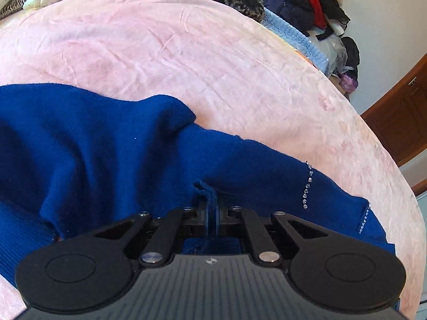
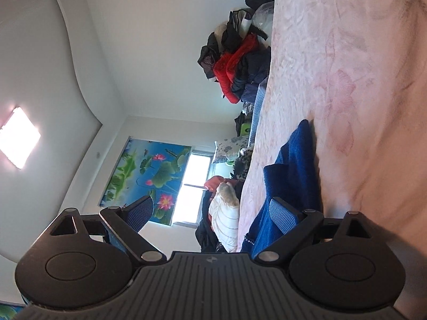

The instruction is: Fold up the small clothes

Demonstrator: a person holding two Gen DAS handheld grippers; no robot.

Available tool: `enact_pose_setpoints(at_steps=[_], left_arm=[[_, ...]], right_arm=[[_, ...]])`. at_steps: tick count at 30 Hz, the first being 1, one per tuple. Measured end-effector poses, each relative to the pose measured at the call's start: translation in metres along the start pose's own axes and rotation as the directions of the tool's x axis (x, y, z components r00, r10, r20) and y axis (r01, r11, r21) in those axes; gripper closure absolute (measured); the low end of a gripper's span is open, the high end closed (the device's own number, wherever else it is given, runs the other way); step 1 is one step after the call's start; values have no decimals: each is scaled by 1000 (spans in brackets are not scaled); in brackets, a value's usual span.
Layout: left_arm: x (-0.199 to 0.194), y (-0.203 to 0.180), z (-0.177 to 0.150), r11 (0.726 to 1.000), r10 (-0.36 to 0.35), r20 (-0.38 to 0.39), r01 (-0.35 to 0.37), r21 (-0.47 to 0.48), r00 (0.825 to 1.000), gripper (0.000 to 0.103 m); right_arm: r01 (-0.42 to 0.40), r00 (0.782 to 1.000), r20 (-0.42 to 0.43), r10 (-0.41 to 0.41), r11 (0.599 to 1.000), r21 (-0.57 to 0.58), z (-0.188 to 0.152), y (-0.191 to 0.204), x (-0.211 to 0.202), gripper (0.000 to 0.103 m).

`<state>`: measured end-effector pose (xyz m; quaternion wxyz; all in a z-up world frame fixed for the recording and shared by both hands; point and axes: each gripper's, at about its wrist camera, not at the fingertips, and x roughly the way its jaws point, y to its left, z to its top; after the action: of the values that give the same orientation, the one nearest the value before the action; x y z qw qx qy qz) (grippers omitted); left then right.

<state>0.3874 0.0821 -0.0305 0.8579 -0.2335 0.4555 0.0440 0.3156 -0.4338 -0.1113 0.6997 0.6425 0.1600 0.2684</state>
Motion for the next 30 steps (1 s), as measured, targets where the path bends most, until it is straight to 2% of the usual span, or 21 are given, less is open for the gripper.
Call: enact_pose_setpoints(at_steps=[6,7,8,9,11,13,14,15,18,20,21,22,23,24,25,30], left_arm=[[-15,-7,19,997,47,31,-48,54,998,98],[-14,-6,23,996,65,35,-67,57,997,98],[-14,-5,25,994,89,37,-91,60,995,98],[-13,-3,26,992,104,37,-106,62,994,98],[-11,1,26,992,109,28,-110,59,994,99],[-11,5,24,993,103,26,-105,55,994,99],[-12,6,24,993,101,25,-102,54,995,99],[-13,8,24,995,87,20,-88,50,996,98],[-16,18,24,1000,-23,-31,23,8,999,98],[-20,27,22,994,-99,-51,97,-41,994,94],[-20,32,20,989,-132,-64,128,-70,989,87],[-21,36,17,985,-152,-71,144,-98,986,75],[-21,39,13,982,-154,-75,144,-118,985,68],[-21,41,9,983,-143,-73,133,-127,987,57],[-22,44,6,984,-131,-60,122,-131,990,53],[-22,57,-3,974,-152,-45,142,-175,987,53]], right_arm=[[46,996,-79,-48,998,-32,-4,2,14,2],[67,993,-92,-72,996,-52,-6,1,17,4],[91,990,-99,-97,994,-65,-7,1,19,12],[104,988,-103,-111,992,-73,-8,2,19,14],[65,993,-91,-69,996,-57,-9,5,16,7],[-13,998,-55,11,999,-45,-8,8,9,0],[-31,999,-32,29,999,-43,-7,8,5,1],[-23,1000,-21,23,999,-33,-6,7,3,0],[12,999,-37,-12,1000,6,-4,0,7,0],[10,999,-48,-11,1000,-17,-6,2,8,0],[11,998,-54,-12,1000,-21,-6,2,9,0],[14,998,-59,-15,1000,-16,-6,2,10,0],[16,998,-61,-17,1000,-12,-6,1,11,0],[15,998,-61,-16,1000,-13,-6,0,10,0],[12,998,-62,-13,1000,-14,-6,1,10,0],[16,997,-79,-18,1000,-19,-6,3,14,0]])
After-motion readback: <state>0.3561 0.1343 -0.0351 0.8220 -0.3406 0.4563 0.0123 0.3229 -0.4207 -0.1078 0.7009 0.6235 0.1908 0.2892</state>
